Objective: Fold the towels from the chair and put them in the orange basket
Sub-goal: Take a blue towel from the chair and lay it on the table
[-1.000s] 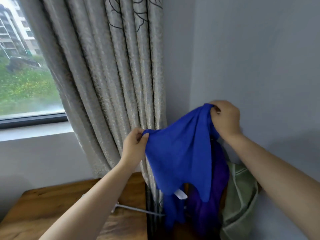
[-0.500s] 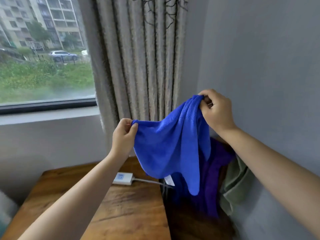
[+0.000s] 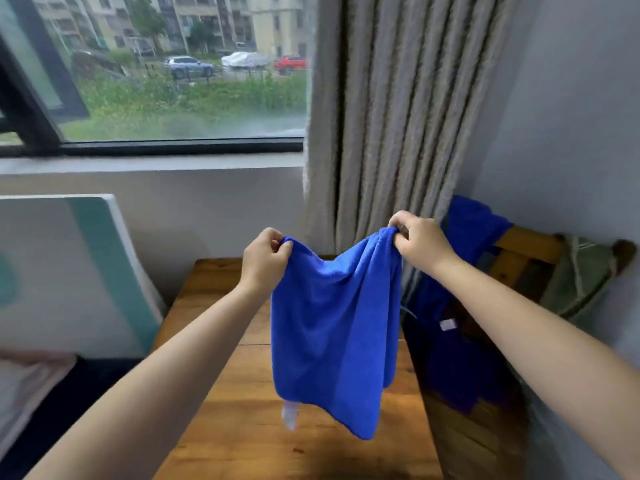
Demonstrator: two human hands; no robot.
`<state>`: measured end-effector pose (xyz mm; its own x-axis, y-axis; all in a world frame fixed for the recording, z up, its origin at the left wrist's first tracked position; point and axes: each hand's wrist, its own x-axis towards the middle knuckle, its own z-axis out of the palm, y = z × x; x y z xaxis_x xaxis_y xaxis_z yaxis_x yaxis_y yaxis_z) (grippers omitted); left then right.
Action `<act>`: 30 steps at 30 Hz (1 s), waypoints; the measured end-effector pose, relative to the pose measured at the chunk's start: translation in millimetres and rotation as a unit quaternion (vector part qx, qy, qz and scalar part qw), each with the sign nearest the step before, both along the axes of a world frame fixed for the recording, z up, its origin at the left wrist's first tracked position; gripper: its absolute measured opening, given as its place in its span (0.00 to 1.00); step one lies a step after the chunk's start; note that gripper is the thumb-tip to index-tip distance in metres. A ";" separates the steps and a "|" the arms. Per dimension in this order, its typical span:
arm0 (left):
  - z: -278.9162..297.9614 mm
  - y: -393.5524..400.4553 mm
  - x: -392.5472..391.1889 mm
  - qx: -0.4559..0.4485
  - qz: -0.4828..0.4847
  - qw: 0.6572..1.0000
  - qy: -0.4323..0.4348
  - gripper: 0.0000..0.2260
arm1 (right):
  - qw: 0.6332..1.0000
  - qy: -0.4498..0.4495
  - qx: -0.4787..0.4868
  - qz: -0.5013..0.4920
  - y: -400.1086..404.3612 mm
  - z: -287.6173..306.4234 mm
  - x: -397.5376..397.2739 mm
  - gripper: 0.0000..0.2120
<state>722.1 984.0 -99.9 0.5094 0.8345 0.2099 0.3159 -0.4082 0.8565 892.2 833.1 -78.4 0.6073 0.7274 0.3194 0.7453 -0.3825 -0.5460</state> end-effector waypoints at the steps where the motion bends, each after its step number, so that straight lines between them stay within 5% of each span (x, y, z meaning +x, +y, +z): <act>1: -1.0 7.0 -12.5 0.004 0.026 1.000 -0.018 0.03 | 1.000 0.007 0.019 -0.006 9.8 -2.6 -5.6 0.07; 5: -14.1 31.1 -65.7 0.047 0.095 0.994 -0.015 0.03 | 0.997 0.033 0.073 0.003 33.1 -18.5 -28.5 0.06; 10: -84.5 33.2 -138.4 0.010 0.069 0.971 0.228 0.16 | 0.989 0.026 -0.109 0.093 32.9 -109.6 -64.8 0.06; 14: -146.2 16.7 -175.9 -0.098 -0.046 0.858 0.502 0.12 | 0.921 0.044 -0.344 0.176 13.8 -187.3 -93.6 0.08; 18: -184.4 -1.3 -193.3 -0.142 -0.121 0.766 0.615 0.06 | 0.842 0.073 -0.491 0.212 0.9 -228.3 -115.1 0.11; 30: -212.3 1.4 -146.1 -0.074 -0.096 0.813 0.569 0.06 | 0.877 0.058 -0.459 0.130 21.8 -238.9 -113.2 0.12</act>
